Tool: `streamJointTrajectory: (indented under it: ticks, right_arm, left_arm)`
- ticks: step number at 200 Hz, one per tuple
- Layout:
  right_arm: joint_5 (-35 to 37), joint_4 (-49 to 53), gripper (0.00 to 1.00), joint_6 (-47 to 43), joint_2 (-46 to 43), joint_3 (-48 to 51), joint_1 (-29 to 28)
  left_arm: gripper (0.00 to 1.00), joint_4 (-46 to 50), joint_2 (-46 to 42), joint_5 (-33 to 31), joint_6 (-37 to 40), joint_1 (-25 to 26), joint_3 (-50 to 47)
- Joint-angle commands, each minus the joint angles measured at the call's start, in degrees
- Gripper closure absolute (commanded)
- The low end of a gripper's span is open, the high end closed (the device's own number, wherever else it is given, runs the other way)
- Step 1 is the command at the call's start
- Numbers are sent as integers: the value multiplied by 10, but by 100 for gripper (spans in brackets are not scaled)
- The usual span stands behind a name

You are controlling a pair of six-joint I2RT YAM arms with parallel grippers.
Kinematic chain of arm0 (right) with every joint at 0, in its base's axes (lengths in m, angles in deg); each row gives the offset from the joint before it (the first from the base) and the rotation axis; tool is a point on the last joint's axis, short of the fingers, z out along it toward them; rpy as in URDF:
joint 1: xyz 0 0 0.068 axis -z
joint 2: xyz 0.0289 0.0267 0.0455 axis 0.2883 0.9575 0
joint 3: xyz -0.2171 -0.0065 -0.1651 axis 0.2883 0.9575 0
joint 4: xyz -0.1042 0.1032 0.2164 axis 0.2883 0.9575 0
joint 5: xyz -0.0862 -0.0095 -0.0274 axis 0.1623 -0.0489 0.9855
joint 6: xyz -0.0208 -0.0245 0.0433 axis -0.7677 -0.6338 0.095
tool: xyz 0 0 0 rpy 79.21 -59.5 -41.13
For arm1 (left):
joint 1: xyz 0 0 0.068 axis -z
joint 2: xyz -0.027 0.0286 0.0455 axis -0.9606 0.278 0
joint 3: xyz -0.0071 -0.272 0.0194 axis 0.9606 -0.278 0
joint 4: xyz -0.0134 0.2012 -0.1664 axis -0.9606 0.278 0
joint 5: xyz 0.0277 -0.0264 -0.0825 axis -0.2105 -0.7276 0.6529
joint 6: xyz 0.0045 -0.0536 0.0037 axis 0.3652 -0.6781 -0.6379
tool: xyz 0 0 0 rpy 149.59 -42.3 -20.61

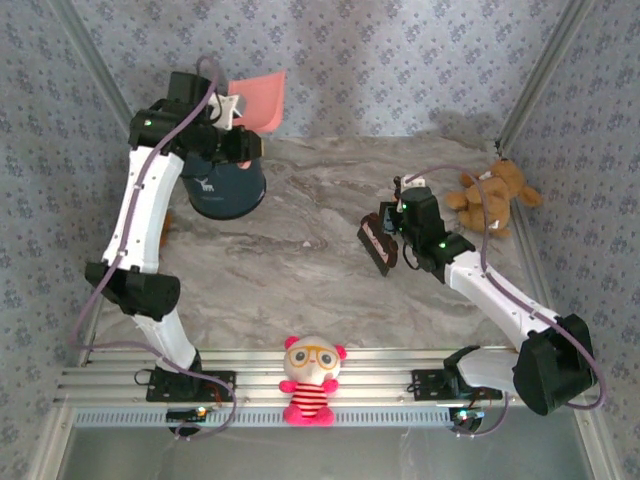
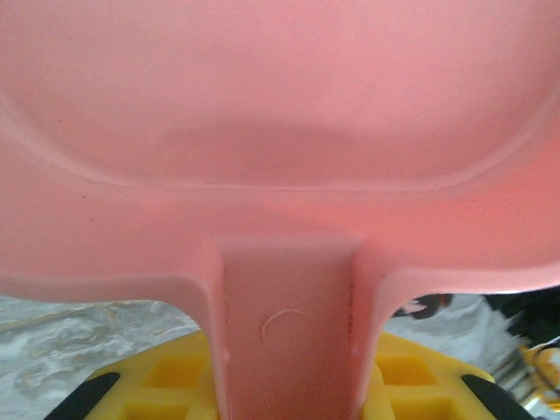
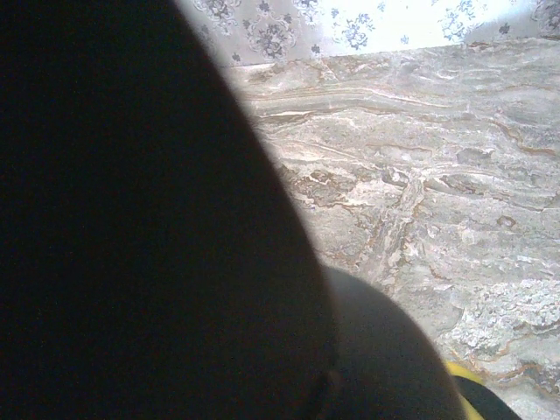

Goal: Sweep away the paper scraps from the table

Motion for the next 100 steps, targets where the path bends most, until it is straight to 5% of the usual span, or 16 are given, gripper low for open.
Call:
streamJointTrajectory:
  ticks: [1, 100]
  right_arm:
    - [-3, -25, 100, -5, -19, 4, 2]
    - [21, -23, 100, -10, -35, 14, 2]
  left_arm:
    - [100, 57, 18, -97, 67, 30, 25]
    - [100, 121, 82, -246, 164, 131, 29]
